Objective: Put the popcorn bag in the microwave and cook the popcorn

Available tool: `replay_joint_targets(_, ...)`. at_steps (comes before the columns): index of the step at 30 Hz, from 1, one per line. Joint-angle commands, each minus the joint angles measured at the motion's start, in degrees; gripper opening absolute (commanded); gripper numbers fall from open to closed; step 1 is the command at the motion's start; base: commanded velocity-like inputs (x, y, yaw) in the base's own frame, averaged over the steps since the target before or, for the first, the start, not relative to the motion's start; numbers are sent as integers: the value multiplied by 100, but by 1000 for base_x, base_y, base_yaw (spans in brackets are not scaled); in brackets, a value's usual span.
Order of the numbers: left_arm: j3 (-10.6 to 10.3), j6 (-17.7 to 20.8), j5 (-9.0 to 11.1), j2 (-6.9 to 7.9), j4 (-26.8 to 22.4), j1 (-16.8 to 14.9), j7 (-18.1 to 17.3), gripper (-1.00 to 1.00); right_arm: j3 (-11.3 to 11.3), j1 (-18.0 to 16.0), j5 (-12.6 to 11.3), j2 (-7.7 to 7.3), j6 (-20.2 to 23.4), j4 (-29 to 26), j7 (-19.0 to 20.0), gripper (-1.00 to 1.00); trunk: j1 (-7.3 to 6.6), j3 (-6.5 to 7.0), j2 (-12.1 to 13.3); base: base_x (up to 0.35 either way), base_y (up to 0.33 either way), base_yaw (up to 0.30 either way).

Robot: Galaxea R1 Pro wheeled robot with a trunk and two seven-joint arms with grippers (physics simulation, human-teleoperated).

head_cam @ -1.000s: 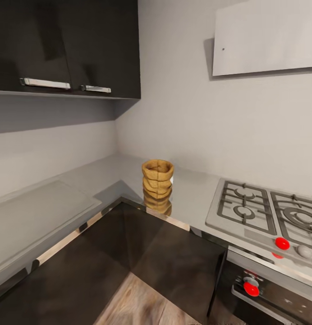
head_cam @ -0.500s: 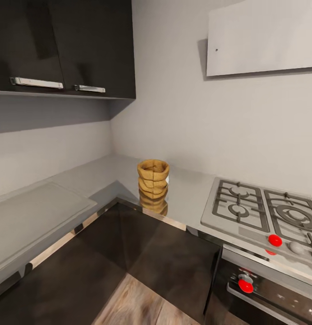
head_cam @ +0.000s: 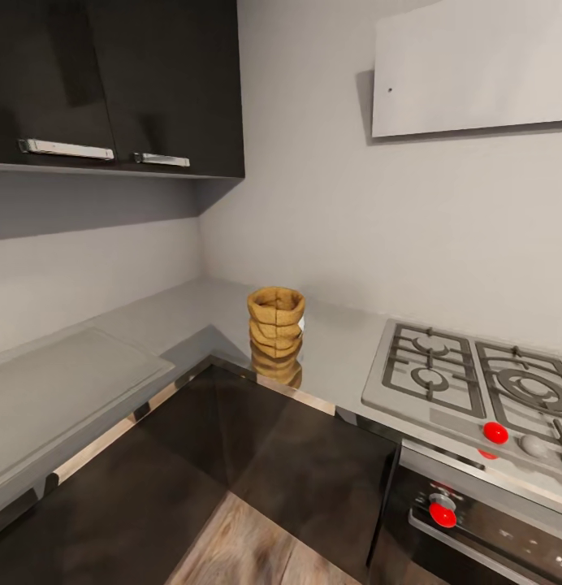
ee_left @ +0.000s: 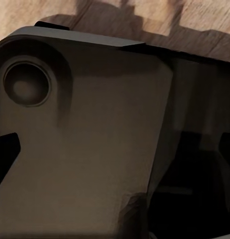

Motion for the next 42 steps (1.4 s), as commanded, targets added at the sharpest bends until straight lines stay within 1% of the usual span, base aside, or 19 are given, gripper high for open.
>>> replay_joint_targets(1,18,-9,34,-2,-6,2,1,100,-53,-7,37,-4,-33,16,11,100,0,-5,-3,0,0,0)
replay_joint_targets(7,18,-19,35,-3,-6,5,40,100,-17,-10,113,21,-23,-84,46,100,0,-5,-3,0,0,0)
replay_joint_targets(9,18,-19,35,-3,-6,4,41,100,-17,-11,113,50,-2,-393,67,100,0,-5,-3,0,0,0)
replay_joint_targets(11,18,-19,35,-3,-6,2,42,100,-10,-8,154,280,171,-1185,90,100,0,-5,-3,0,0,0)
replay_joint_targets(12,18,-19,35,-3,-6,2,42,100,-9,-8,204,351,329,-1466,93,100,0,-5,-3,0,0,0)
replay_joint_targets(13,18,-19,35,-3,-6,2,42,100,-8,-7,296,448,638,-1880,103,100,0,-5,-3,0,0,0)
replay_joint_targets(14,18,-19,35,-3,-6,2,42,100,-6,-7,353,532,850,-2140,107,100,0,-5,-3,0,0,0)
replay_joint_targets(15,18,-19,31,-3,-6,2,40,100,-2,-7,415,653,1083,-2453,111,100,0,-5,-3,0,0,0)
replay_joint_targets(17,16,-14,28,-3,-6,4,35,100,22,-7,468,755,1248,-2686,116,100,0,-5,-3,0,0,0)
replay_joint_targets(19,17,-12,26,-3,-6,2,34,100,113,-7,480,794,1298,-2753,115,100,0,-5,-3,0,0,0)
replay_joint_targets(21,18,-9,26,-4,-13,3,3,100,227,-7,475,805,1283,-2662,115,100,0,-5,-3,0,0,0)
replay_joint_targets(25,20,-10,33,-3,-10,2,-4,100,238,-7,456,781,1257,-2488,106,100,0,-5,-3,0,0,0)
replay_joint_targets(29,26,-10,34,-4,-8,2,-2,100,224,-7,433,747,1098,-2342,99,100,0,-5,-3,0,0,0)
replay_joint_targets(32,24,-10,39,-3,-7,3,-2,100,217,-7,428,720,1069,-2208,98,100,-66,49,117,0,0,0)
replay_joint_targets(35,21,-10,42,-3,-6,2,-2,100,212,-7,427,693,1003,-1844,91,100,-132,103,238,0,0,0)
replay_joint_targets(36,22,-10,41,-3,-6,2,1,100,212,-7,425,687,944,-1745,90,100,-154,121,278,0,0,0)
replay_joint_targets(37,22,-10,43,-3,-6,3,15,100,212,-7,423,576,627,-1328,85,100,-176,139,318,0,0,0)
replay_joint_targets(39,25,-10,43,-3,-6,3,26,100,212,-7,426,487,232,-934,50,100,-220,175,398,0,0,0)
replay_joint_targets(42,25,-10,43,-3,-6,3,33,100,208,-7,427,453,105,-776,15,100,-286,229,519,0,0,0)
